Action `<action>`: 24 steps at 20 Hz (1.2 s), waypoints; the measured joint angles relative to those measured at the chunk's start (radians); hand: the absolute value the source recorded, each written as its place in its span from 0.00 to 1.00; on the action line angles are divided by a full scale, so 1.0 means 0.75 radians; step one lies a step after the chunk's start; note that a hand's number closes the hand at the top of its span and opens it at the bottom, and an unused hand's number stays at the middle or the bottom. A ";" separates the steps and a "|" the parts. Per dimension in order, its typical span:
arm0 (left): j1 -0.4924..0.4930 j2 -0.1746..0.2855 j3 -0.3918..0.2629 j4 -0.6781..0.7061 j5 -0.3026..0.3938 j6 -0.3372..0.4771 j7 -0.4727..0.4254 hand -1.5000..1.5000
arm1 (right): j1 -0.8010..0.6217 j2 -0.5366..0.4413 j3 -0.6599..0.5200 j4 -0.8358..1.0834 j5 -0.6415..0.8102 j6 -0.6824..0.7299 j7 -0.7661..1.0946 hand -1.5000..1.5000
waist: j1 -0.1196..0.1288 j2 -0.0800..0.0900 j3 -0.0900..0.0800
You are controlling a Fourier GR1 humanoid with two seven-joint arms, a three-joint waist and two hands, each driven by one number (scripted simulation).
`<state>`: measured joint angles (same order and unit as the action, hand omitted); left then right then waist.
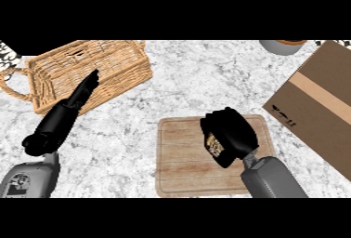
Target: Pick the cupcake from the cutting board and place it in the cardboard box
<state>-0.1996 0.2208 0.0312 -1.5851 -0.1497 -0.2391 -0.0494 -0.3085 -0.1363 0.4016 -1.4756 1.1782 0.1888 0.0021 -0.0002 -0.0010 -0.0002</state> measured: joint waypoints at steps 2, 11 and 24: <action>0.001 0.013 0.018 0.025 0.006 -0.014 -0.025 0.50 | 0.006 -0.009 -0.022 -0.057 0.001 -0.014 -0.006 1.00 | -0.002 0.000 0.000; 0.005 -0.004 0.014 0.032 -0.024 0.005 -0.026 0.50 | 0.043 -0.034 -0.204 -0.515 -0.055 0.085 0.144 1.00 | -0.016 -0.004 0.000; 0.001 0.003 0.024 0.010 -0.013 -0.022 -0.009 0.50 | -0.233 -0.130 -0.869 -0.445 -0.305 0.113 0.388 1.00 | 0.001 0.001 0.000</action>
<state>-0.1990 0.2233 0.0496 -1.5780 -0.1592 -0.2555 -0.0563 -0.4834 -0.2337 -0.2500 -1.8091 0.9495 0.2737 0.2927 0.0005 -0.0001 -0.0001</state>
